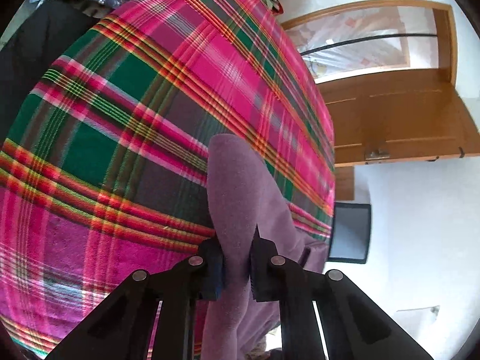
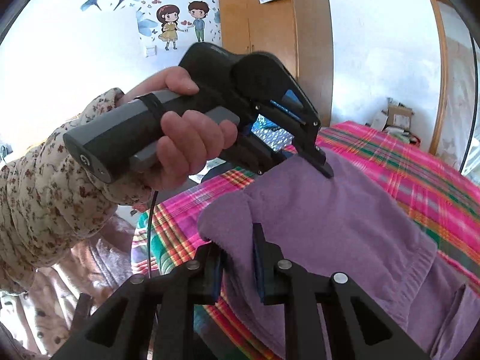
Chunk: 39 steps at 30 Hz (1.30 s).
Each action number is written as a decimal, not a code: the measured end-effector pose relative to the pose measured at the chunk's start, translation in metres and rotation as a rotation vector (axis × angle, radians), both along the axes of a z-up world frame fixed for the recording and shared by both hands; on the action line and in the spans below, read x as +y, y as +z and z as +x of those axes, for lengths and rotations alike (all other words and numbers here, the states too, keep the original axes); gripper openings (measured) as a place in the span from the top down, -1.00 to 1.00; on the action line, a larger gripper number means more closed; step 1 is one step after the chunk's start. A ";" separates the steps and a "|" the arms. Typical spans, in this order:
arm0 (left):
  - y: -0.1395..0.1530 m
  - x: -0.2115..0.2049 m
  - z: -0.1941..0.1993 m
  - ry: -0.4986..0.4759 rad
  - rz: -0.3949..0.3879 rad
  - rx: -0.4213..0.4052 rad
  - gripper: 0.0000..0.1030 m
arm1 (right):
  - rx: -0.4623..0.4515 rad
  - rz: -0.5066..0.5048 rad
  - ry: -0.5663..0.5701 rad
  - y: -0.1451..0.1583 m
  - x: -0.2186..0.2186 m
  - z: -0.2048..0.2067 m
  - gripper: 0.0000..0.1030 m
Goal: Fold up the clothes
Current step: 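Grasp the purple garment edge with both grippers and lift it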
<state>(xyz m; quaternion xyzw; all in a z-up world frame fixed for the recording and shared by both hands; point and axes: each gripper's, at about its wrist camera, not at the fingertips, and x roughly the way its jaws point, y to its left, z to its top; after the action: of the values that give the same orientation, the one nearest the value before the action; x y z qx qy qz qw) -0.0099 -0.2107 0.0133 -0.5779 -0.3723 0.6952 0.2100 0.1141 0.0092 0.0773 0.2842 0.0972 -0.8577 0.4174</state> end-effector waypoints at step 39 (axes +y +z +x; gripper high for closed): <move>0.120 0.204 0.028 -0.184 -0.052 0.138 0.75 | 0.031 -0.316 -0.264 0.069 0.193 0.030 0.66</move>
<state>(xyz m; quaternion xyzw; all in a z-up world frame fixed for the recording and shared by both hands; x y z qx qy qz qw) 0.0177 -0.0070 0.1332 -0.5656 -0.2844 0.7205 0.2829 0.1438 0.2019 0.1463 0.2123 -0.0702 -0.9137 0.3393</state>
